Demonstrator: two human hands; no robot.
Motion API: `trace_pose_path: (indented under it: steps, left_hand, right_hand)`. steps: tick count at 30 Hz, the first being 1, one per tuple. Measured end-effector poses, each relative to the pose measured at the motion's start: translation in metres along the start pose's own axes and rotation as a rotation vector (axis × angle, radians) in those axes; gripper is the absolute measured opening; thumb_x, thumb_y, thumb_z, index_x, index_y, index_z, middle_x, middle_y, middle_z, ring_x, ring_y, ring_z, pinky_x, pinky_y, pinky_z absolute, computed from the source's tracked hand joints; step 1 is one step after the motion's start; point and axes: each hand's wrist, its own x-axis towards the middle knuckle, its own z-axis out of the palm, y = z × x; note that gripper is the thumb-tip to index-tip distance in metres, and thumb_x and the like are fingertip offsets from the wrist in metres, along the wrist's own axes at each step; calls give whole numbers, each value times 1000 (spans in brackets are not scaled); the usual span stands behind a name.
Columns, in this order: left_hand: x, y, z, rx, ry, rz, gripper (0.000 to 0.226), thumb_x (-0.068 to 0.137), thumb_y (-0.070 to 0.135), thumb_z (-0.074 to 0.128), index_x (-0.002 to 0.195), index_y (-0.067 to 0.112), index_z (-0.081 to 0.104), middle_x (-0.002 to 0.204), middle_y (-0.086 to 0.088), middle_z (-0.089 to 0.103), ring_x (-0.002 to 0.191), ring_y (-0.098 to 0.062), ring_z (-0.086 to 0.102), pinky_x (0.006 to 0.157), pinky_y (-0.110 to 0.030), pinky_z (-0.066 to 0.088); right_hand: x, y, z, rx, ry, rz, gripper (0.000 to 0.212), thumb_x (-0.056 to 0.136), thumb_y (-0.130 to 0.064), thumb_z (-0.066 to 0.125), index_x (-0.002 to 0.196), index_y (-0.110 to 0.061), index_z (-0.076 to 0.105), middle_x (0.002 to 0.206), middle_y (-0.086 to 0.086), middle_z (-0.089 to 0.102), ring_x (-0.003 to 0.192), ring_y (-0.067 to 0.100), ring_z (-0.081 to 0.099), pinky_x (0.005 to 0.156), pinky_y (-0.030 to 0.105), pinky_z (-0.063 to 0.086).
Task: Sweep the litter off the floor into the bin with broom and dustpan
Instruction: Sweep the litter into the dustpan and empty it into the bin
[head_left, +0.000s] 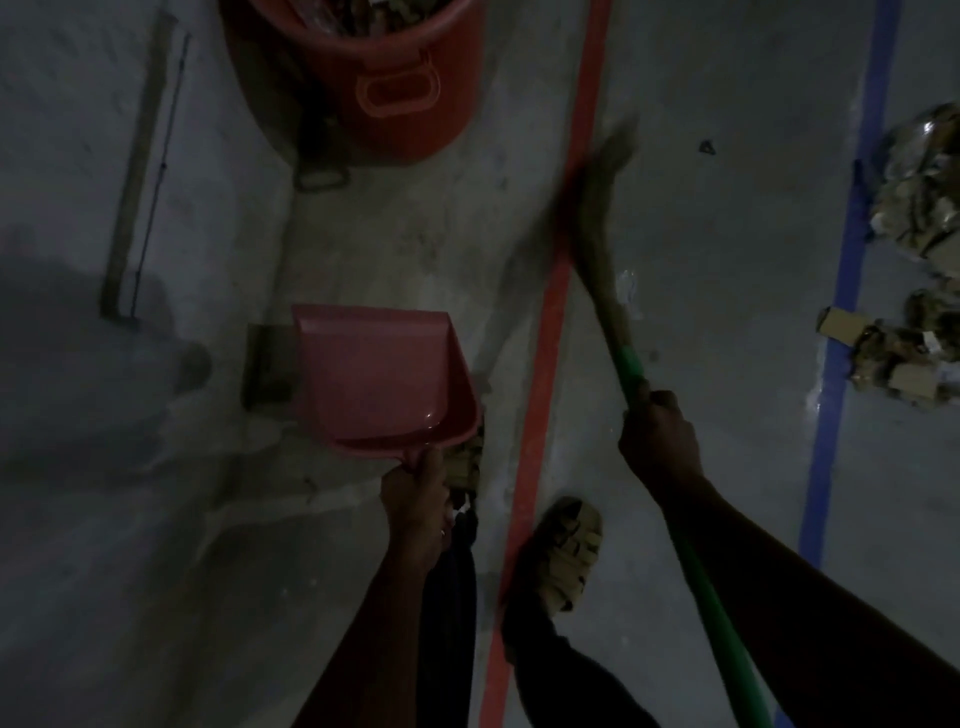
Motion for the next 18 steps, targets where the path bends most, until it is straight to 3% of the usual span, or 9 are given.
trace_pose_path:
  steps: [3,8,12,16,18]
  left_hand:
    - [-13,-24,-5,-104,76,-59,52,96,31,66,55,10,44,42,-1,43,28,-9,35,32,-17,24]
    - [-22,-56,-20,-114,160,-114,47,98,28,60,58,8,47,37,1,42,26,-11,35,35,-16,27]
    - [-19,-68,-27,-96,157,-71,47,98,23,61,56,9,46,40,-1,42,28,-11,35,37,-19,26]
    - [-13,-75,-28,-53,143,-10,51,97,25,60,51,9,45,43,-5,41,31,-16,35,42,-20,28]
    - [-11,-79,-26,-22,117,28,54,97,27,62,48,10,44,42,-8,41,29,-15,35,41,-20,28]
  right_hand:
    - [-13,-8,10,-81,-59,-262,55,99,-18,51,151,-14,33,119,16,51,70,36,57,56,40,50]
    - [-19,-23,32,-297,-305,-484,59,99,-19,48,153,-28,28,123,12,51,81,33,61,61,36,49]
    - [-17,-3,37,-215,-323,-243,47,100,-23,50,146,-21,40,119,14,54,92,33,61,70,36,50]
    - [-15,43,25,-20,-143,159,40,99,-26,55,134,-7,48,115,17,57,92,35,60,71,37,48]
    - [-14,66,17,42,-54,278,45,99,-28,53,138,-8,45,115,17,57,92,37,60,77,42,52]
